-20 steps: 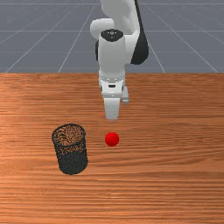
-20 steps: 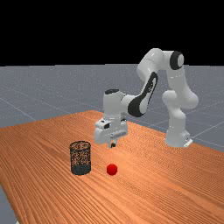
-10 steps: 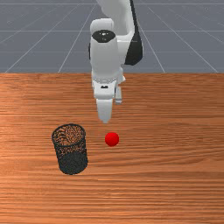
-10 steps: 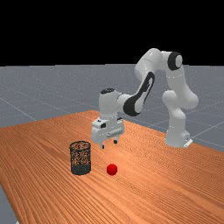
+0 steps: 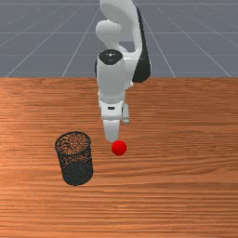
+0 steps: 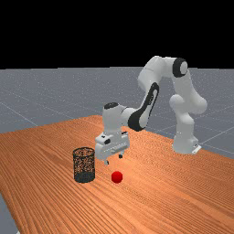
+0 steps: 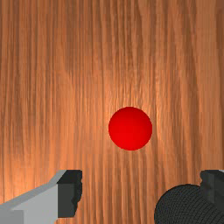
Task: Put the ball into the container
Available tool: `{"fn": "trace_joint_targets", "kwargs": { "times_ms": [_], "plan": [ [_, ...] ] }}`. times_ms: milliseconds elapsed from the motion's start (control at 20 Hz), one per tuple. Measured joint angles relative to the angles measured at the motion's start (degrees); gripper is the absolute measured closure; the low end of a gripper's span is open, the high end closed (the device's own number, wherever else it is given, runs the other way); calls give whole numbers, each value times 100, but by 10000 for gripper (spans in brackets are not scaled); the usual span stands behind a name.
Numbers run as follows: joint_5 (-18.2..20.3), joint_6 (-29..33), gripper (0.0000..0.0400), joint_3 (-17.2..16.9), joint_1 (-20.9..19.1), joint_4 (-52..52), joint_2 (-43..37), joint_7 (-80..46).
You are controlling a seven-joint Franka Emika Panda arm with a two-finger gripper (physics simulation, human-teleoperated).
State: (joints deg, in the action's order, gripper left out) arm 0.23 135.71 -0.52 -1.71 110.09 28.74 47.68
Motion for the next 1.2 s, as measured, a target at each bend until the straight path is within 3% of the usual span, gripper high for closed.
{"fn": "trace_joint_targets", "kwargs": {
  "times_ms": [450,700,750,950,1000,1100,1200],
  "plan": [
    [-10,-80,0,26,91,-70,60,-114],
    [-14,-259,0,25,94,-363,446,-118],
    [-11,-9,0,26,92,-214,414,-116],
    [-11,25,0,26,92,-293,591,-117],
    [-14,-207,0,25,94,-486,721,-119],
    [-12,-6,0,26,93,-407,765,-118],
    [-15,-202,0,25,95,-614,947,-120]
  ]
}}
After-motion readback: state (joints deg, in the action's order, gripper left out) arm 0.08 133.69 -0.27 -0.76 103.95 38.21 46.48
